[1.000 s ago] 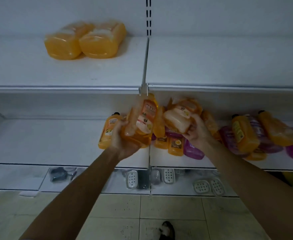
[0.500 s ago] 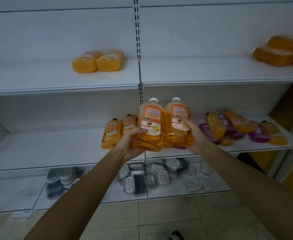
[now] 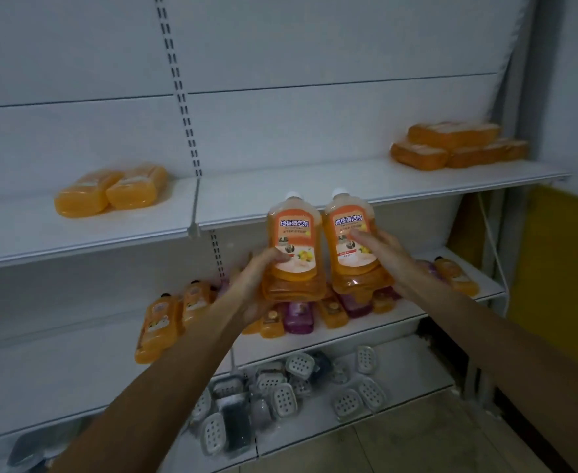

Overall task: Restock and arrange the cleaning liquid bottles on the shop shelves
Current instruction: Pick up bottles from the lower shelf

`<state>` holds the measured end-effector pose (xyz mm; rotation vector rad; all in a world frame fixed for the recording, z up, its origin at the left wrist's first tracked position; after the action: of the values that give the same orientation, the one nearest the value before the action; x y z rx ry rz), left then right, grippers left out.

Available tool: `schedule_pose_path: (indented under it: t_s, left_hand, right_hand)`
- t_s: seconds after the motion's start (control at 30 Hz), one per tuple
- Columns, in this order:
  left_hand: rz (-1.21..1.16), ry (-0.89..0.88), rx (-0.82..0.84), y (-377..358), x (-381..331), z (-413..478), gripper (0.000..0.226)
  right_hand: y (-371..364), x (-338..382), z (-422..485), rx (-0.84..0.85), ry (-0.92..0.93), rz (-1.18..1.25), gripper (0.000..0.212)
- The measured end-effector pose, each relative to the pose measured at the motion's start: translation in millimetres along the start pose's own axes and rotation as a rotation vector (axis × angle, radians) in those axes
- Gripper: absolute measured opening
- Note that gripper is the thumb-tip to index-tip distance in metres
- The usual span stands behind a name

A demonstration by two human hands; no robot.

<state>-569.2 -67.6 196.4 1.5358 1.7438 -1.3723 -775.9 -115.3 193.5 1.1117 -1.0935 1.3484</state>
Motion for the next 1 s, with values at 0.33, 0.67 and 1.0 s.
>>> schedule_pose_path:
  t_s: [0.33,0.67,1.0]
  left_hand:
    - [0.071,-0.164,0.047,-158,-23,107,0.038]
    - [-0.023,-0.299,0.036,-277,-36,213,0.057]
    - [0.398,-0.487,-0.095,-346,-133,291,0.092]
  right_hand:
    - [178,41,45,-0.188,0.135,-0.108,0.071]
    - [346,50,97,-0.408,0.141,-0.133,0.059]
    - [418,94,246,-0.355,0.27,-0.181,0.077]
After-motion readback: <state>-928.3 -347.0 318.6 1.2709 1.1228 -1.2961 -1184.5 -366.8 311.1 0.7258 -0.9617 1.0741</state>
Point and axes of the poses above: each hand's wrist, its own z-axis towards the middle knuckle, its own y-axis out of the back of the hand, x = y × z, the point moved 3 cm from there along z, towards the middle knuckle, and after that the axes turned 12 degrees about y, right-handed, at the moved point
